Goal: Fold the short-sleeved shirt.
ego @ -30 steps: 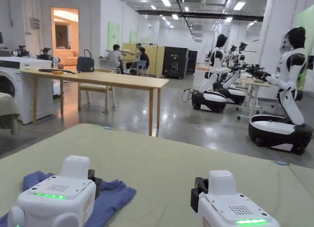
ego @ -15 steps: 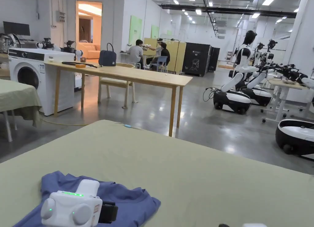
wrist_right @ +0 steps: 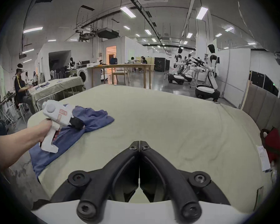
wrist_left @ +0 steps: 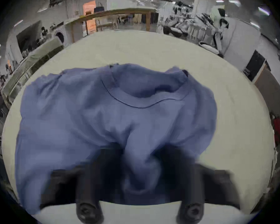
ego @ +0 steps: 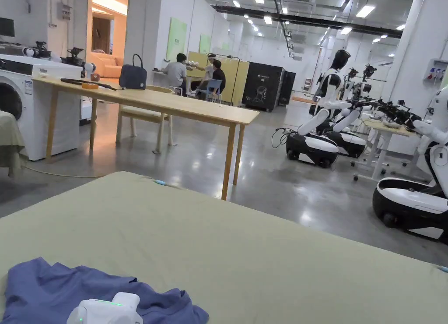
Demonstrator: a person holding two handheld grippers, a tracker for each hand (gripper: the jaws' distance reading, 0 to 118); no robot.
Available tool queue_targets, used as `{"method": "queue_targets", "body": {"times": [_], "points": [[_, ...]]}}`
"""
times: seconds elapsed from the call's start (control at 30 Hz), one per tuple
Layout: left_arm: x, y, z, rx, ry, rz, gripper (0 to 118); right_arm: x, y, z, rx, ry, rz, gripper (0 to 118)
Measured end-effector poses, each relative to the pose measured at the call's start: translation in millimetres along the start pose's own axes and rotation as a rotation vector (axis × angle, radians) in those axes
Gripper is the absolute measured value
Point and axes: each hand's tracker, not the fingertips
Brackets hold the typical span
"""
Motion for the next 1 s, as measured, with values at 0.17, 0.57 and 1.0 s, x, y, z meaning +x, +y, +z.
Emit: {"method": "queue_targets", "body": {"times": [0.17,0.57,1.0], "points": [[-15,17,-20,0.012,-0.019,0.024,9,9,2,14,0.028,-0.006,-0.069,1],[216,23,117,0.329,-0.430,-0.261,8,82,-12,115,0.115,-0.151,-0.174,1],[481,-116,59,0.031,-0.533,-0.480,8,182,-55,176,0.122,-0.333,-0.210,1]]}}
